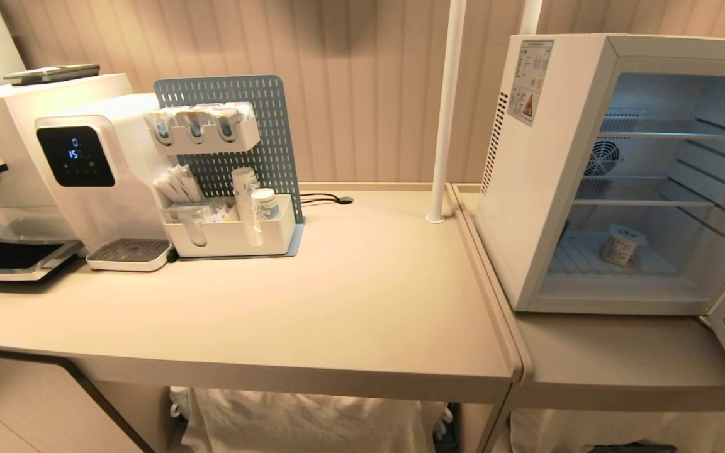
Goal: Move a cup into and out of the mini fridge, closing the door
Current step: Place the yoghurt on the table
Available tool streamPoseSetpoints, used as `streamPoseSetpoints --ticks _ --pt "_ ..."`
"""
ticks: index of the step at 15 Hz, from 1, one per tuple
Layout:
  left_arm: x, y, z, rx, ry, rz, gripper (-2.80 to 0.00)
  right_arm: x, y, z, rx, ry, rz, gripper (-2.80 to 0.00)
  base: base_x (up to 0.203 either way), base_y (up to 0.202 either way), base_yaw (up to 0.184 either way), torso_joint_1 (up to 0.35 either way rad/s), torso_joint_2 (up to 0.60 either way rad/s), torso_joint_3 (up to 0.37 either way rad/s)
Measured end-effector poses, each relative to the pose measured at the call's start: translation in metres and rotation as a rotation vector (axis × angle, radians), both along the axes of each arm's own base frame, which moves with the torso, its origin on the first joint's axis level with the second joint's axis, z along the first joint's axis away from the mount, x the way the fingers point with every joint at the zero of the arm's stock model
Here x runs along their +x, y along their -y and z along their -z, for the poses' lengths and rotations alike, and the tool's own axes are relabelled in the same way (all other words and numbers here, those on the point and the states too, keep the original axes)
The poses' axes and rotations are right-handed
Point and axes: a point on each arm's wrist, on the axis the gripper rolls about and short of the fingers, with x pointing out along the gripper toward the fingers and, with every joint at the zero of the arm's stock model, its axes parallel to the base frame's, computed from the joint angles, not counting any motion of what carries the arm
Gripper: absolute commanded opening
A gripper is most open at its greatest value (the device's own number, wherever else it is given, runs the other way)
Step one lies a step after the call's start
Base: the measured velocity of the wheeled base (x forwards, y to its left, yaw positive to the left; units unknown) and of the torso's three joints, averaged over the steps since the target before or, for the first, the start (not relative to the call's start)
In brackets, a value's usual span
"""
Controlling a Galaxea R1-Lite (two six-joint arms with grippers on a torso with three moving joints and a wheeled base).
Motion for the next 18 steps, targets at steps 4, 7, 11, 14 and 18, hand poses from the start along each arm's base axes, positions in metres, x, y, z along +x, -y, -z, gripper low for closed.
streamPoseSetpoints --ticks 4,7,11,14,18 --pt "-0.0001 0.0 -0.0001 0.001 -0.001 0.0 -2.8 -0.0002 0.0 0.0 0.0 0.001 -0.001 -2.8 0.0 0.0 0.0 0.0 0.0 0.0" --pt "-0.0001 0.0 -0.0003 0.001 0.0 0.0 -2.8 -0.0002 0.0 0.0001 0.0 0.001 -0.001 -2.8 0.001 0.152 0.002 0.005 0.0 0.001" --pt "-0.0001 0.0 -0.0001 0.001 -0.001 0.001 -2.8 -0.0002 0.0 0.0001 0.0 0.001 0.0 -2.8 0.0 0.193 0.0 0.002 0.0 0.005" --pt "-0.0001 0.0 -0.0001 0.001 0.0 0.001 -2.8 -0.0002 0.0 0.0001 0.0 0.001 -0.001 -2.8 0.0 0.191 0.002 0.002 0.0 -0.001" --pt "-0.0001 0.0 -0.0001 0.001 -0.001 0.0 -2.8 -0.0002 0.0 0.0001 0.0 0.001 -0.001 -2.8 0.0 0.19 0.001 -0.001 0.0 0.003"
